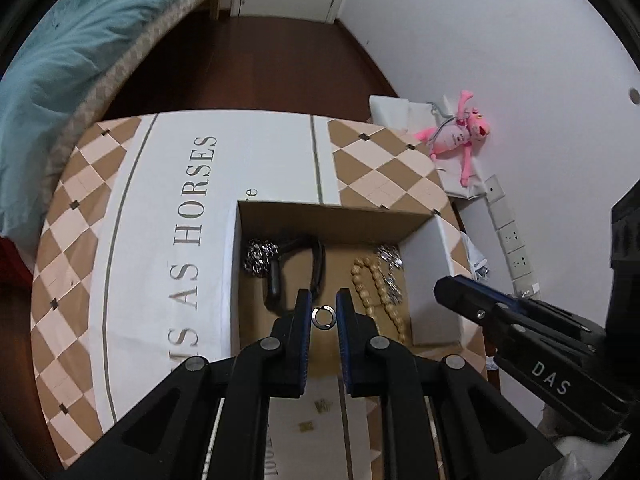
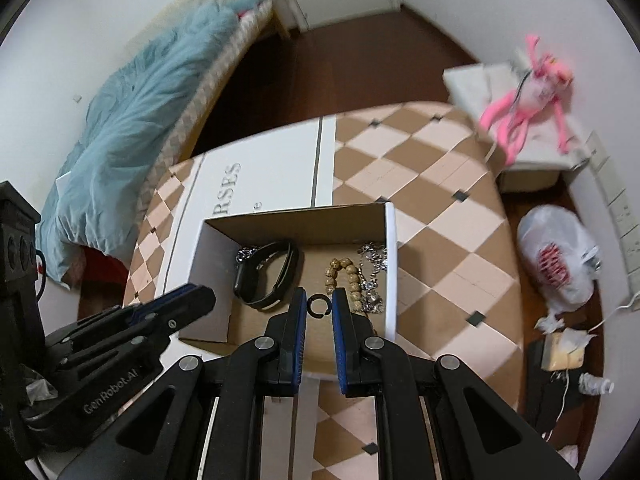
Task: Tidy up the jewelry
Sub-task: 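Carry both black rings into the white box and open both tools, then withdraw both tools from the box toward the gold charms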
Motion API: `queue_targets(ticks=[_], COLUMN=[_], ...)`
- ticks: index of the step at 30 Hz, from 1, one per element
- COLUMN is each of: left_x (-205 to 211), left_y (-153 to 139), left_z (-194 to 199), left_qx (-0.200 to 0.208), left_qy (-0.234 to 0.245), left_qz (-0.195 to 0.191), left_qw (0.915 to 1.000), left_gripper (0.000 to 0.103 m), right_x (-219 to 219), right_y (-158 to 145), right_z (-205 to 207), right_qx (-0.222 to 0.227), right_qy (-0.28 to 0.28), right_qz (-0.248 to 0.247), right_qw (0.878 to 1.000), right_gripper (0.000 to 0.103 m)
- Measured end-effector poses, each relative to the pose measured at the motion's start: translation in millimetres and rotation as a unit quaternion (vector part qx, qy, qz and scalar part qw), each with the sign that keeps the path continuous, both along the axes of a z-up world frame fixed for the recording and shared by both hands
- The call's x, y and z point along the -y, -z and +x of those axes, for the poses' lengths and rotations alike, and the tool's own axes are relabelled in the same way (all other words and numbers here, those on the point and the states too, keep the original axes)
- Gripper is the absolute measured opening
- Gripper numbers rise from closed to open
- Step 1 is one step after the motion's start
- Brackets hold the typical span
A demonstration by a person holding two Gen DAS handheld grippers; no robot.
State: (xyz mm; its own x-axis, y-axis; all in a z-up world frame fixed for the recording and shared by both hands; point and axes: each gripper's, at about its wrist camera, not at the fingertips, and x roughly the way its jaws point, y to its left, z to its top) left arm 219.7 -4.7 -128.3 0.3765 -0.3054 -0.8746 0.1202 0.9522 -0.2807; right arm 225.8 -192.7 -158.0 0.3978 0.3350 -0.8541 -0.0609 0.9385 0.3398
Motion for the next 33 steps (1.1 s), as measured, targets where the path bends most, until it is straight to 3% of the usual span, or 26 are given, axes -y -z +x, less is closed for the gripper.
queue_targets(ticks=[6, 8, 9, 10, 11, 15, 18, 19, 22, 25, 33], left_x=[-4.5, -4.8, -5.6, -7.6, -9.4, -15.7, -17.4, -17.9, -18.7, -21.9, -27.9], left_y=[2.1, -1.9, -3.8, -6.8, -9.6, -15.7, -16.5, -16.3, -16.0, -15.0, -21.0], left_z=[25.2, 30.7, 32.6, 33.8, 34.1, 34.5, 32.5, 31.8, 25.1, 16.4, -3.4], left_qx=[-0.025, -0.019, -0.014, -0.008, -0.002, 0.012, 0.022, 0.025, 0.042, 0.058, 0.073], left_qy=[-0.026, -0.030, -0.034, -0.039, -0.042, -0.051, -0.052, -0.053, -0.060, -0.070, -0.079], left_qz=[0.004, 0.020, 0.027, 0.034, 0.035, 0.058, 0.078, 0.084, 0.108, 0.126, 0.141], left_qw=[0.9994, 0.9992, 0.9990, 0.9986, 0.9985, 0.9969, 0.9954, 0.9947, 0.9915, 0.9878, 0.9841], left_gripper=[0.014, 0.028, 0.048, 0.068, 0.070, 0.070, 0.091, 0.096, 0.098, 0.101, 0.102], right_x=[-4.1, -4.5, -4.4, -4.0, -3.2, -2.1, -1.6, -1.6, -2.5, -3.6, -6.8], right_y=[13.5, 14.0, 12.5, 11.0, 9.1, 3.1, 0.4, -0.5, -1.6, 0.2, -7.7], right_z=[36.7, 45.6, 48.1, 50.1, 51.2, 51.4, 47.7, 45.6, 38.1, 28.6, 4.5], right_qx=[-0.041, -0.051, -0.050, -0.049, -0.046, -0.035, -0.025, -0.020, -0.007, 0.000, 0.016], right_qy=[-0.010, -0.012, -0.011, -0.011, -0.010, -0.007, -0.002, 0.000, 0.008, 0.011, 0.012], right_qz=[-0.010, -0.014, -0.017, -0.018, -0.021, -0.041, -0.065, -0.077, -0.127, -0.163, -0.180], right_qw=[0.999, 0.999, 0.999, 0.999, 0.999, 0.999, 0.998, 0.997, 0.992, 0.987, 0.983], right_gripper=[0.014, 0.018, 0.022, 0.033, 0.039, 0.039, 0.042, 0.049, 0.065, 0.092, 0.098])
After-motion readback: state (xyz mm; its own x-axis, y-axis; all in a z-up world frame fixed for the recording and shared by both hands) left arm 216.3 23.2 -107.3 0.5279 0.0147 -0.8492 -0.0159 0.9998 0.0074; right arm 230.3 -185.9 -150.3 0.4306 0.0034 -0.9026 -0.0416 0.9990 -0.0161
